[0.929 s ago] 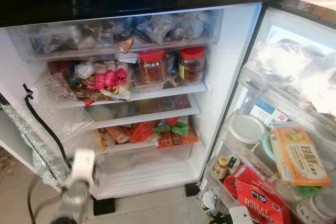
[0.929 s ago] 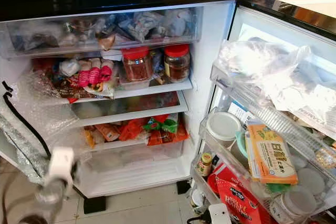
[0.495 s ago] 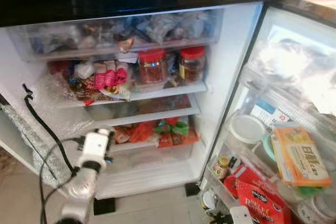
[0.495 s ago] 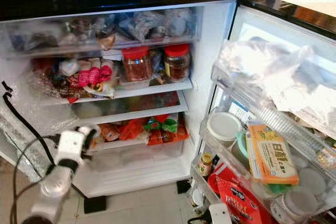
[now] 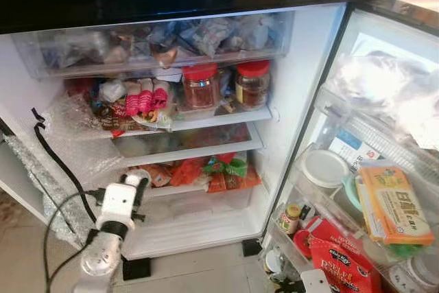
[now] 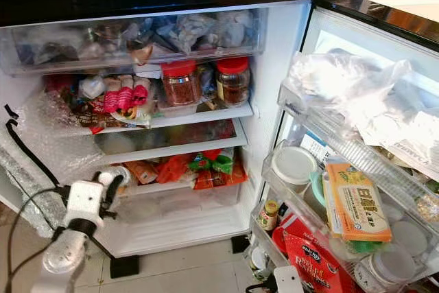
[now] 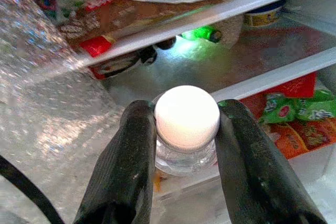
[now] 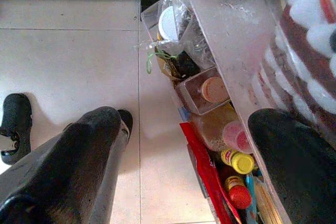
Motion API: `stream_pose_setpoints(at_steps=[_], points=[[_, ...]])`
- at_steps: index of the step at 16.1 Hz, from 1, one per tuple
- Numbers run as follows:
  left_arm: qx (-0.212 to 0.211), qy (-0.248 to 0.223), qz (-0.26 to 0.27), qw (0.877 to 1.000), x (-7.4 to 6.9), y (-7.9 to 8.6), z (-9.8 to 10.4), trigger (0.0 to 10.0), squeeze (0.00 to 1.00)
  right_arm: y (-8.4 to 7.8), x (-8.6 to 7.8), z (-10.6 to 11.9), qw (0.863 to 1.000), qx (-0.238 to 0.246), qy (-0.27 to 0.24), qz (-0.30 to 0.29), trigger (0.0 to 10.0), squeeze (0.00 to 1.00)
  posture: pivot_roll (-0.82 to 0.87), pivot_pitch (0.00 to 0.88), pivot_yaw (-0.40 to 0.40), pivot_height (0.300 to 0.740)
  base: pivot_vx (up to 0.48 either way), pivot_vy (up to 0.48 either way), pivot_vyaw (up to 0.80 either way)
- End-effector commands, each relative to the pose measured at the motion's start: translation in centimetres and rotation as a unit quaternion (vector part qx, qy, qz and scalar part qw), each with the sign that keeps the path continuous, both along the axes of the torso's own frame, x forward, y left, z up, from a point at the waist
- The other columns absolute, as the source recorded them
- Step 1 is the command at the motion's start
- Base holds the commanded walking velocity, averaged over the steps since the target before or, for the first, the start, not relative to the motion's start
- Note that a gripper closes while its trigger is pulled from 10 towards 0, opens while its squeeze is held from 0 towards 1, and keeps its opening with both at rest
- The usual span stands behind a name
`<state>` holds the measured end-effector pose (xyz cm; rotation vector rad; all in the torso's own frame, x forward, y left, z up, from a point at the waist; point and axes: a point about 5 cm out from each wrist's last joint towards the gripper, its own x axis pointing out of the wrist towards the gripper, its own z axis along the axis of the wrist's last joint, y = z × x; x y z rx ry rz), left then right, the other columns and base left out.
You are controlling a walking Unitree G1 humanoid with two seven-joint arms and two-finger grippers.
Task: Restocking fridge
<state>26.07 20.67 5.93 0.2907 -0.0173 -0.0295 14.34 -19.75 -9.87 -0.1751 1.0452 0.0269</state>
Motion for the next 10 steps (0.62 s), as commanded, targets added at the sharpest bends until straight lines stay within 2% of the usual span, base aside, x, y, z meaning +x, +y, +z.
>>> stream_pose_setpoints(at_steps=[1, 3, 5, 10], points=[[0.014, -0.012, -0.013, 1.0, 0.3, 0.0, 0.9, 10.0, 0.0, -0.2, -0.1, 0.0, 1.0, -0.003, 0.005, 0.001, 10.0, 0.0, -0.08, 0.0, -0.005, 0.722, 0.0, 0.0, 0.0], [0.017, -0.026, -0.014, 0.999, 0.8, 0.1, 1.9, 10.0, 0.0, -0.1, -0.2, -0.1, 1.0, -0.003, 0.007, 0.002, 10.0, 0.0, -0.08, 0.0, -0.003, 0.722, 0.0, 0.0, 0.0], [0.001, -0.033, -0.018, 0.999, 1.1, -0.2, 2.6, 10.0, 0.0, -0.1, -0.3, -0.1, 1.0, -0.004, 0.009, 0.003, 10.0, 0.0, -0.08, 0.0, -0.003, 0.722, 0.0, 0.0, 0.0], [-0.015, -0.021, -0.045, 0.999, 0.4, -1.7, 2.2, 10.0, 0.0, -0.1, -0.5, -0.2, 1.0, -0.004, 0.012, 0.007, 10.0, 0.0, -0.08, 0.0, -0.003, 0.722, 0.0, 0.0, 0.0]])
